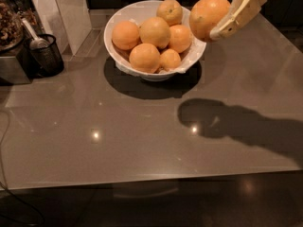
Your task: Pick orange from white bowl
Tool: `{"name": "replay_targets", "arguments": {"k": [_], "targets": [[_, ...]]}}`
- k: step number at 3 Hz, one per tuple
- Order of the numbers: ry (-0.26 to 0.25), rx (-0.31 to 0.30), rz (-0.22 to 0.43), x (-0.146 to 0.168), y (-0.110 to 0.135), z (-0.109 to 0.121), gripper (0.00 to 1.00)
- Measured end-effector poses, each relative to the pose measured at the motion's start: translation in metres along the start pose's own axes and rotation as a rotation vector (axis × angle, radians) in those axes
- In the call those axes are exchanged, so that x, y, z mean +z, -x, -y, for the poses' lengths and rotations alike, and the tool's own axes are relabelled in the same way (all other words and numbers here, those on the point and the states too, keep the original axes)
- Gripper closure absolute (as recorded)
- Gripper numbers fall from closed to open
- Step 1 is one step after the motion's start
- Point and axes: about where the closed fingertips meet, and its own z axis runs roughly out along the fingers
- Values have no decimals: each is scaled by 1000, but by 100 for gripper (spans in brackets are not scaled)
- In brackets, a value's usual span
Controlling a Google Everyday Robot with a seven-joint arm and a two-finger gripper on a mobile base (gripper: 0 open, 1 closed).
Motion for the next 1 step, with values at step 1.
{"name": "replay_targets", "arguments": {"k": [1], "targets": [[0, 0, 0, 0, 0, 0, 100]]}}
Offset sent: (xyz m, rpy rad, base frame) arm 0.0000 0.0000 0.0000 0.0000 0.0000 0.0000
